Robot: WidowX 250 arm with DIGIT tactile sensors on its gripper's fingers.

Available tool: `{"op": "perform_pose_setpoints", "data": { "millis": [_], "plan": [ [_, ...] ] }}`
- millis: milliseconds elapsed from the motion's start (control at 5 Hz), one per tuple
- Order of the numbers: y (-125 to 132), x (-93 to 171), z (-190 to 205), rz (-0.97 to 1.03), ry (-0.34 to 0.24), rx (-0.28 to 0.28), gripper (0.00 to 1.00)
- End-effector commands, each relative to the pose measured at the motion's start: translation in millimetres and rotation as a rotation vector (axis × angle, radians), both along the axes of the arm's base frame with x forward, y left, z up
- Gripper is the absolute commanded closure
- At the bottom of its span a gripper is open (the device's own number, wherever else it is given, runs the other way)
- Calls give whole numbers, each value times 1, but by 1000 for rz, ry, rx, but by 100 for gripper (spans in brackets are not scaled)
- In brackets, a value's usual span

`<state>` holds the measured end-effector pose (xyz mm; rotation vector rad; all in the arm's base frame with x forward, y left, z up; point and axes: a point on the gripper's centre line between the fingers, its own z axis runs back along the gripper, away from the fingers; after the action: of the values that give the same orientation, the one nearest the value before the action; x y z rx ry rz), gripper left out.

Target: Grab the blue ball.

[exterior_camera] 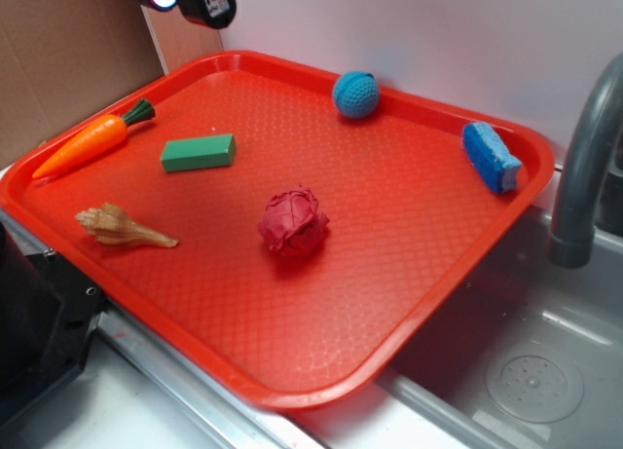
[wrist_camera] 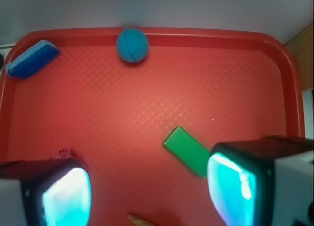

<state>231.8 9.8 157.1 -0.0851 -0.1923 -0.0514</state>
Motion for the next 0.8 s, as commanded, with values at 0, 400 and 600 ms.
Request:
{"op": "perform_pose_setpoints", "data": {
  "millis": [0, 400, 600],
  "plan": [
    [-13, 53, -38, -64, -44, 0, 0],
    [3, 87, -74, -28, -7, 43, 0],
    [-1, 108, -88, -58, -1, 44, 0]
  ]
}}
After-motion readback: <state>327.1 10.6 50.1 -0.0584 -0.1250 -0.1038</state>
